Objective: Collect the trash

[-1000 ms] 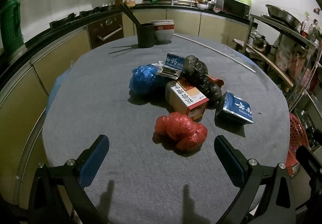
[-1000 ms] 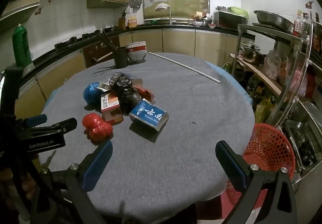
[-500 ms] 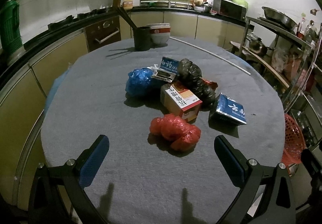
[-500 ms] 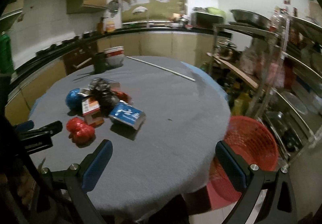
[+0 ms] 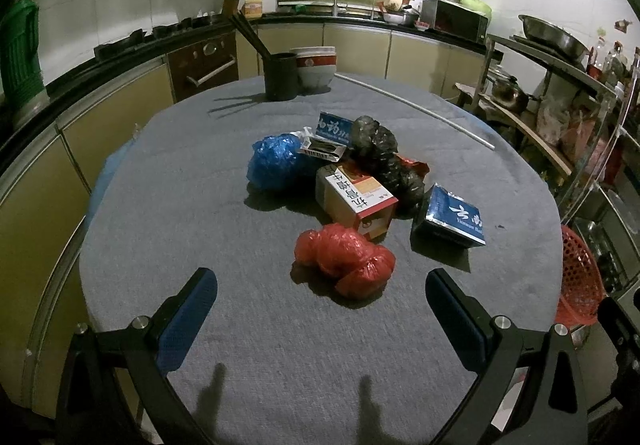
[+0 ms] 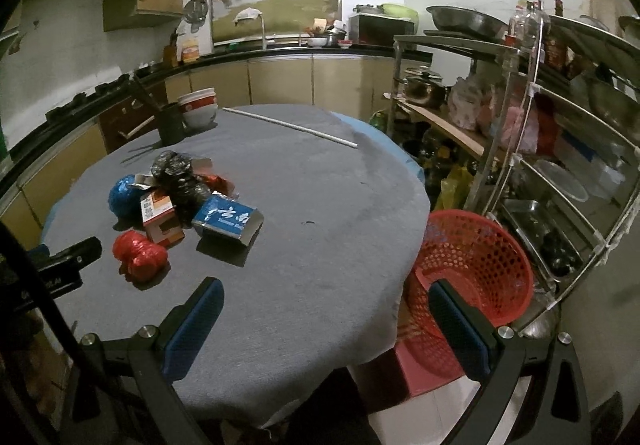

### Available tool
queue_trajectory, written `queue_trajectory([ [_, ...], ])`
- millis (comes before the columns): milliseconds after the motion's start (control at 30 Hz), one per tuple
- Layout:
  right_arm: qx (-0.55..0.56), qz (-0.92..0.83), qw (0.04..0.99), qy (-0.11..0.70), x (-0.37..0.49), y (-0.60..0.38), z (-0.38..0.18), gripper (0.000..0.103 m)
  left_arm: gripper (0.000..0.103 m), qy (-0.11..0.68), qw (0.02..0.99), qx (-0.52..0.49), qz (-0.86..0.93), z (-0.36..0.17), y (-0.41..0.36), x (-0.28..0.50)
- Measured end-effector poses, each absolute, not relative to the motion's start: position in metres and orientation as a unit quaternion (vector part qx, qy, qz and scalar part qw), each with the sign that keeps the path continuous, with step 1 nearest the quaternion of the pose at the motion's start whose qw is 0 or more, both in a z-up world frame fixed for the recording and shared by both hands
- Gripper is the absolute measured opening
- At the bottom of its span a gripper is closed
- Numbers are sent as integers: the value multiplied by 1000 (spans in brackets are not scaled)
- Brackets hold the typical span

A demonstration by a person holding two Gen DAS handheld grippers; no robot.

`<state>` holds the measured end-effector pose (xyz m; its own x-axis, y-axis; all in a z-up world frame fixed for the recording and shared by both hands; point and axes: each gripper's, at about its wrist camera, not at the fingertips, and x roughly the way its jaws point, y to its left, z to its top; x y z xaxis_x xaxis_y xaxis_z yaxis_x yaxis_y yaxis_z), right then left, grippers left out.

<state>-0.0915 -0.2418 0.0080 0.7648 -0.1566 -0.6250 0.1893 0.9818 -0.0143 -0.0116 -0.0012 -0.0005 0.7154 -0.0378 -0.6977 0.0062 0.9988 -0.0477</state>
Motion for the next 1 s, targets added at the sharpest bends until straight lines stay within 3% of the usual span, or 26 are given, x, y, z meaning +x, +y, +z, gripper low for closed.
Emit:
queue_trajectory([
  [1000,31,-102,938,331,-88,-246,6,103,103,377,926,-18,-13,-1,-6,-13],
])
